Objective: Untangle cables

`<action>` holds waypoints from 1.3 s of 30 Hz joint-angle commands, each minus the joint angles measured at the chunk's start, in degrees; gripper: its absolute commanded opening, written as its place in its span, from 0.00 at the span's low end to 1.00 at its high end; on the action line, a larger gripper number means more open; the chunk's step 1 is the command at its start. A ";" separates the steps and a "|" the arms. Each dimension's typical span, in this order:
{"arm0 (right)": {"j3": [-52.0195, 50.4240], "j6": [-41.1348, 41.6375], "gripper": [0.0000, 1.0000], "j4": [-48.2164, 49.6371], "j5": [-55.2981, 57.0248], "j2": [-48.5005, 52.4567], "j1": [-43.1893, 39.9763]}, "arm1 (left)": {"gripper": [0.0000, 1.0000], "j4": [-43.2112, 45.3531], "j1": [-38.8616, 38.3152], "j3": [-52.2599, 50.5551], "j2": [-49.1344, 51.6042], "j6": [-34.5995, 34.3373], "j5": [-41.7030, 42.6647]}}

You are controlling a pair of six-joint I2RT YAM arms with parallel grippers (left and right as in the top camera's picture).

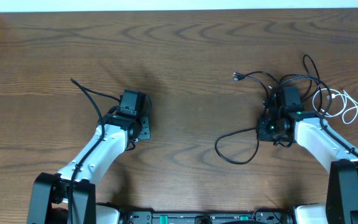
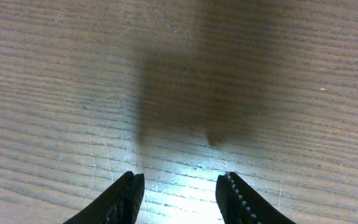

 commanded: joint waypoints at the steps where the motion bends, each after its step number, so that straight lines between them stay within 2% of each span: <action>1: 0.09 -1.49 0.05 0.20 -2.05 -0.59 0.02 | 0.44 0.02 0.35 -0.44 0.66 -0.33 -1.11; 6: 0.11 -1.49 0.03 0.15 -2.12 -0.59 0.02 | 0.44 0.02 0.35 -0.44 0.66 -0.33 -1.11; 21: 0.11 -2.75 0.07 0.00 -4.85 -0.59 -0.02 | 0.44 0.02 0.35 -0.44 0.66 -0.33 -1.09; 27: 0.11 -2.69 0.15 0.35 -4.85 -0.59 -0.02 | 0.44 0.04 0.35 -0.44 0.66 -0.33 -1.11; 30: 0.04 -0.66 0.11 0.68 -4.09 -0.57 -0.02 | 0.44 0.02 0.35 -0.44 0.66 -0.33 -1.11; 34: -0.24 -0.13 0.01 1.53 -3.78 -0.57 -0.02 | 0.44 0.02 0.35 -0.44 0.66 -0.33 -1.11; 39: -1.03 2.78 0.01 1.81 1.64 -0.37 0.00 | 0.44 0.00 0.35 -0.44 0.66 -0.33 -1.11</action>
